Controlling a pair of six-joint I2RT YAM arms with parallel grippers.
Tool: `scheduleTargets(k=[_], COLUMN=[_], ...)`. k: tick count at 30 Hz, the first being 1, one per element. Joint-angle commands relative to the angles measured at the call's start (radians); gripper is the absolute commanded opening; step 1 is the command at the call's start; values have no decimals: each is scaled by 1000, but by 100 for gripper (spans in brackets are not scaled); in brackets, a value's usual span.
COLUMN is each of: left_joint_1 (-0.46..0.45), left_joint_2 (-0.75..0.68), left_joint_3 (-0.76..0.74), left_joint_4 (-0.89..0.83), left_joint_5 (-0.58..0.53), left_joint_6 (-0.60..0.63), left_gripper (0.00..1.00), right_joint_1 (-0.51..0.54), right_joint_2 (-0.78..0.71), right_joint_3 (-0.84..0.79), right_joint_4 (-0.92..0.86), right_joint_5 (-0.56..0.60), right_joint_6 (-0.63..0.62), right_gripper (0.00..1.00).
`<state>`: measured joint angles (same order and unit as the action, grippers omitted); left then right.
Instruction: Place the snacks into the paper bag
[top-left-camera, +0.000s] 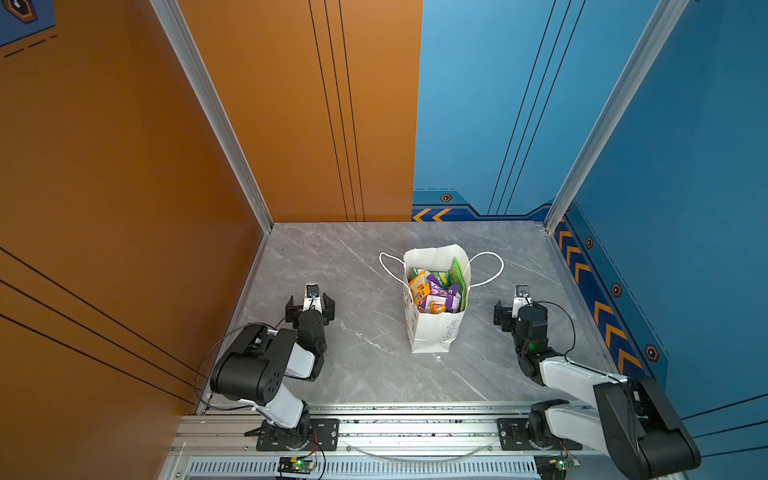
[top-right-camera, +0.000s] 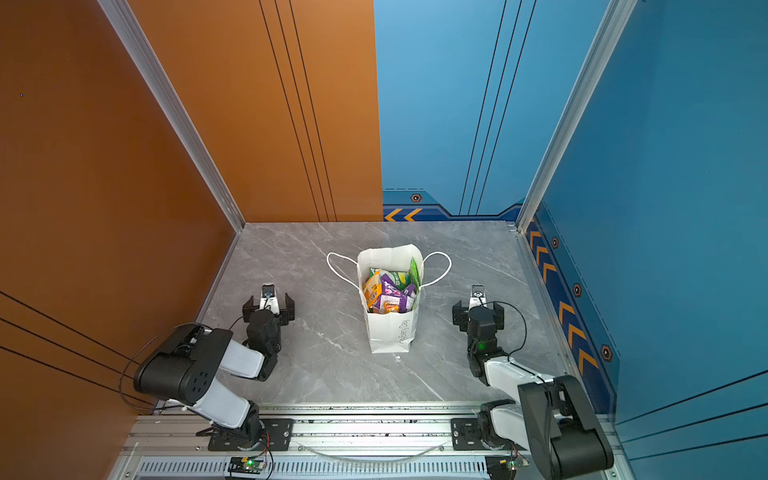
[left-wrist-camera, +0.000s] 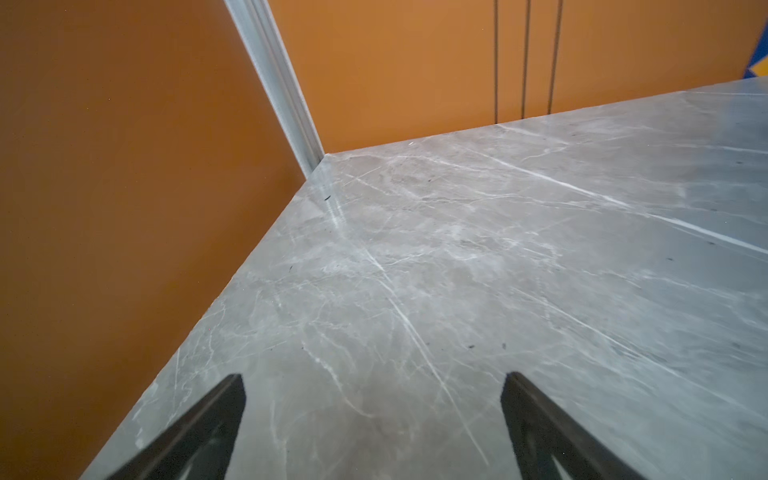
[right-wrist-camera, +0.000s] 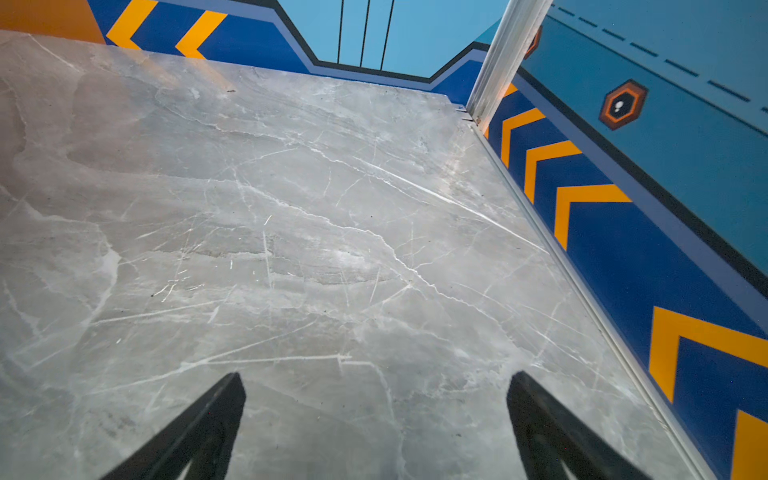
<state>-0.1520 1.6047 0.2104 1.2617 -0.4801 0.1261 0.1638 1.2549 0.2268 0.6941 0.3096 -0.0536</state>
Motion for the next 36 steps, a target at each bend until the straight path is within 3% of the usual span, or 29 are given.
scheduleTargets(k=[1, 4, 8, 10, 12, 36], left_joint_1=[21, 60, 68, 68, 68, 69], left_joint_2=[-38, -33, -37, -38, -37, -37], left_joint_3=[93, 142, 147, 147, 148, 148], left_joint_4=[-173, -268, -287, -288, -287, -288], left_joint_5=[98, 110, 114, 114, 116, 116], left_joint_6=[-76, -120, -129, -129, -129, -129], left_gripper=[98, 98, 98, 98, 98, 98], right_joint_1=[-24, -76, -113, -118, -133, -118], right_joint_2=[62, 167, 294, 270, 283, 276], right_joint_3=[61, 70, 85, 164, 132, 146], right_joint_4=[143, 228, 330, 143, 224, 186], right_joint_5=[-102, -242, -204, -115, -119, -84], right_joint_6=[-21, 10, 73, 113, 127, 121], right_gripper=[100, 100, 100, 100, 100, 100])
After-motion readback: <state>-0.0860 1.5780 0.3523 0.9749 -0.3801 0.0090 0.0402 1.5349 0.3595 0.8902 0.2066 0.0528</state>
